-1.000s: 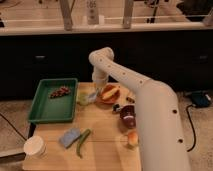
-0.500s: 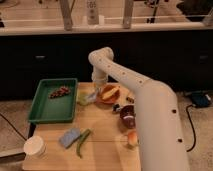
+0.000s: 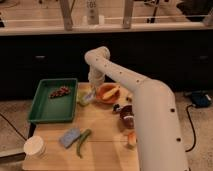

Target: Place towel in plastic cup

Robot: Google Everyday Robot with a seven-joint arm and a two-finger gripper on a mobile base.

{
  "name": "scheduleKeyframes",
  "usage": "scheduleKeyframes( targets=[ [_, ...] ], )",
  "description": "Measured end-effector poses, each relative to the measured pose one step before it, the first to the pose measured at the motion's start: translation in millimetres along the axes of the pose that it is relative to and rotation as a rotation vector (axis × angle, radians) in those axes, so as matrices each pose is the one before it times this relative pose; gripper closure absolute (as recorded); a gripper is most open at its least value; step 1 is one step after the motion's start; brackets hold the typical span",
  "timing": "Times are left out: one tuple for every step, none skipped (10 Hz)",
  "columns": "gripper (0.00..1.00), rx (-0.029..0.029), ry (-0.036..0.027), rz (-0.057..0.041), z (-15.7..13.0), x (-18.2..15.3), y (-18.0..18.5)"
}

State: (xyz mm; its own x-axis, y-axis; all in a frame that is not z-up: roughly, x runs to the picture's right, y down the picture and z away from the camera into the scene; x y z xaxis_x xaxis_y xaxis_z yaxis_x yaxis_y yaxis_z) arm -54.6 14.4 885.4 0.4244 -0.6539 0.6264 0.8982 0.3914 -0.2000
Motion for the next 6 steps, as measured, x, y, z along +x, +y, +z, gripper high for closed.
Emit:
scheduleKeyframes(
  targets=[
    [1.00,-0.00015,-0.00156,-0.01953,0.15,-2.77,-3.42],
    [1.00,-0.00014,-0.00332,-0.01955,0.82,-2.68,-2.60],
    [1.00,-0.00067,-0.00403,-0.01856,0.41,-2.81,-1.82],
    [1.00,-0.00406,-0.00671,-0.02353,1.06,-4.19,-2.39],
    [1.00,-0.00150,-0.00425,-0.01768,0.59,-2.94,-3.78],
    [1.00,-0.00390,-0.00495,-0.01555,1.57,-2.38,-2.71]
  ],
)
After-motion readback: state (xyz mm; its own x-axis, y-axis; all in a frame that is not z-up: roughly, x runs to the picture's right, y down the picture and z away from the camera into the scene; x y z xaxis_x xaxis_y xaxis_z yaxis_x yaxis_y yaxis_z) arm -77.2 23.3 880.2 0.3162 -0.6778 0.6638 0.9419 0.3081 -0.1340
